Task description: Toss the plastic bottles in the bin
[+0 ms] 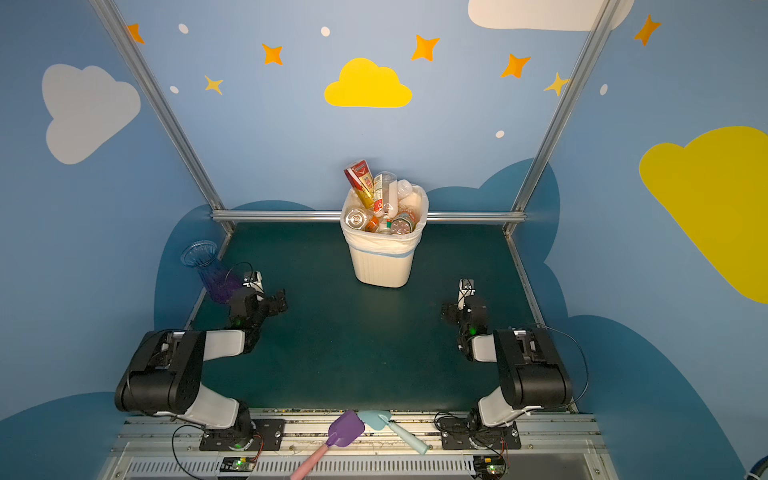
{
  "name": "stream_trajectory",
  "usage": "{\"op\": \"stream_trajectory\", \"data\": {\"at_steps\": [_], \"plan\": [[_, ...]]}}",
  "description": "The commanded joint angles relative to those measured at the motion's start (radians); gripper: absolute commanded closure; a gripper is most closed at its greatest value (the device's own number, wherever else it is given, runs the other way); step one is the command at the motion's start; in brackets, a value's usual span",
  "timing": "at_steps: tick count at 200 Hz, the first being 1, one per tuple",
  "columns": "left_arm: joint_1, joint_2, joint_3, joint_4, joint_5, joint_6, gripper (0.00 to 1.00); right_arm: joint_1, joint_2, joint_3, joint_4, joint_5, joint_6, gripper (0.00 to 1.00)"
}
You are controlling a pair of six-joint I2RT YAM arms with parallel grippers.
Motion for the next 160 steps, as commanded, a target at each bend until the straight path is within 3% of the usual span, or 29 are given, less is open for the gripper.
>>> {"op": "stream_trajectory", "data": {"at_steps": [1,160], "plan": [[0.004,-0.004,0.025,-0.023,0.005,0.007,0.00,-0.024,-0.022,0.043,0.017,-0.012,0.000,0.06],[0.008,-0.012,0.018,-0.017,0.021,0.011,0.00,-0.033,-0.028,0.044,0.009,-0.029,-0.002,0.06]]}}
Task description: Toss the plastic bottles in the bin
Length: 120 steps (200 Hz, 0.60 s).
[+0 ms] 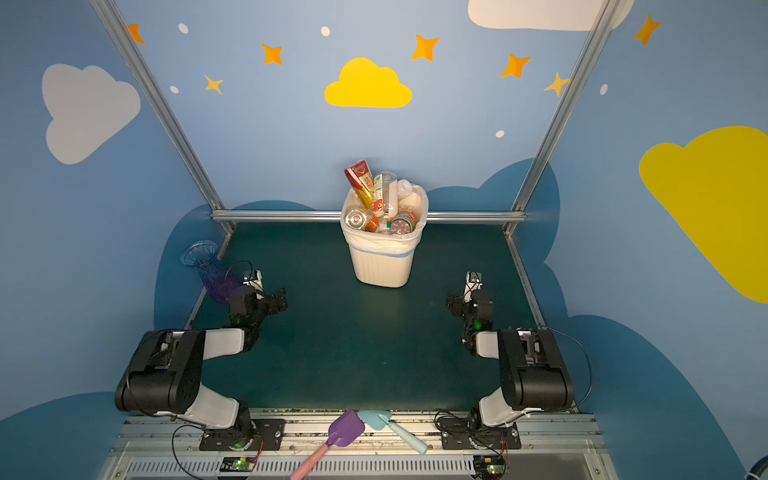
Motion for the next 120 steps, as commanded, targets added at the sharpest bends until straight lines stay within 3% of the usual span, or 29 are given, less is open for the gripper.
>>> {"op": "stream_trajectory", "data": {"at_steps": [1,120], "plan": [[0.003,-0.013,0.002,0.006,0.010,0.010,0.00,0.002,-0.022,0.007,0.001,-0.002,-0.005,0.06],[0.000,-0.017,-0.005,0.014,0.006,0.012,0.00,0.011,-0.024,0.005,0.004,0.009,-0.012,0.06]]}}
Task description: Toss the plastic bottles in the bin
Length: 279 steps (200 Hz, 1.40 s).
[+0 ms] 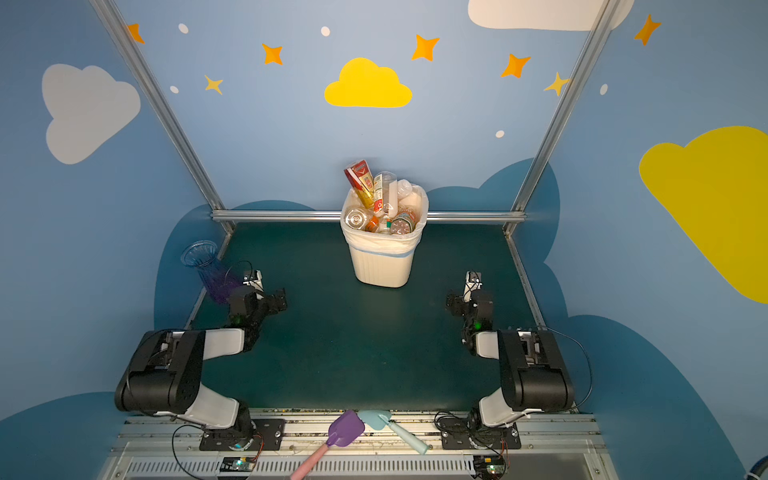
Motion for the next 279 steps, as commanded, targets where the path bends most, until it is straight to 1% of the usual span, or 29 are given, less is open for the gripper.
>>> {"op": "stream_trajectory", "data": {"at_steps": [1,279], "plan": [[0.000,-0.017,-0.005,0.012,0.006,0.012,0.00,0.004,-0.018,0.005,0.004,0.007,-0.010,0.06],[-0.003,-0.005,0.012,-0.006,0.001,0.014,0.00,0.002,-0.012,0.017,-0.011,0.004,-0.009,0.06]]}}
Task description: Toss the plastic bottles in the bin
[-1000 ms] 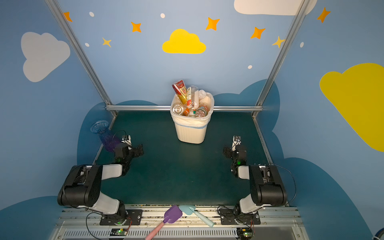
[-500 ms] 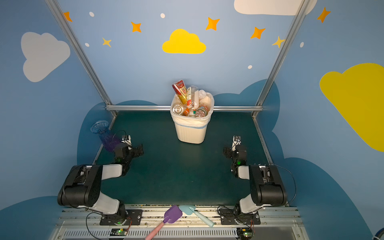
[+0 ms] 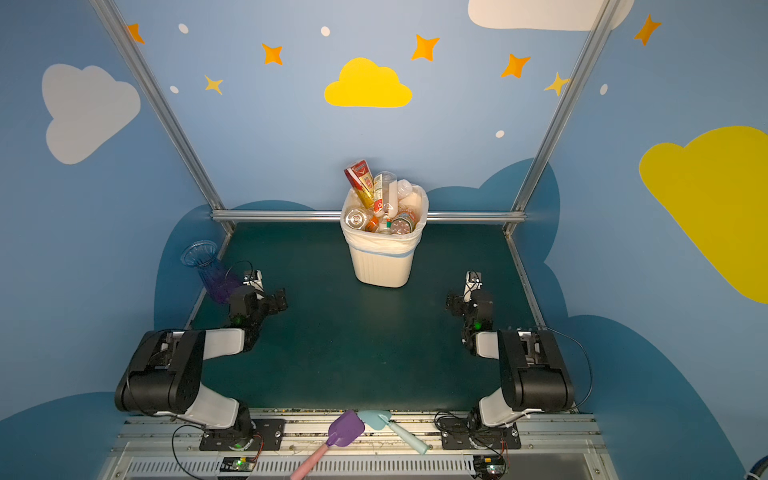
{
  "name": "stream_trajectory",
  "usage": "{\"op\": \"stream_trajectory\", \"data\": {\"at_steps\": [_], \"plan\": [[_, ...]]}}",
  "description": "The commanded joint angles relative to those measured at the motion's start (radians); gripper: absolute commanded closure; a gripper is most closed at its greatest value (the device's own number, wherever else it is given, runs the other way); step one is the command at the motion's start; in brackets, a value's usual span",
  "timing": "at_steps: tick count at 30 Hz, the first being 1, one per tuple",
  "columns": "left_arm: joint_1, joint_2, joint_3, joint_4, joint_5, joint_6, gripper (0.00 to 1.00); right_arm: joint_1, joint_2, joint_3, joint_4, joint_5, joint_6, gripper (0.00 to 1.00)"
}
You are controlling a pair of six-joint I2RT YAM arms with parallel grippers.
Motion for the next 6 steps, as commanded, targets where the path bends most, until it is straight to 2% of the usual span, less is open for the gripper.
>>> {"op": "stream_trajectory", "data": {"at_steps": [1,6], "plan": [[-0.002,-0.005,0.011,-0.006,0.002,0.011,0.00,0.002,-0.012,0.016,-0.011,0.004,-0.009,0.06],[-0.001,-0.017,-0.003,0.010,0.003,0.010,0.00,0.002,-0.021,0.006,-0.002,0.004,-0.009,0.06]]}}
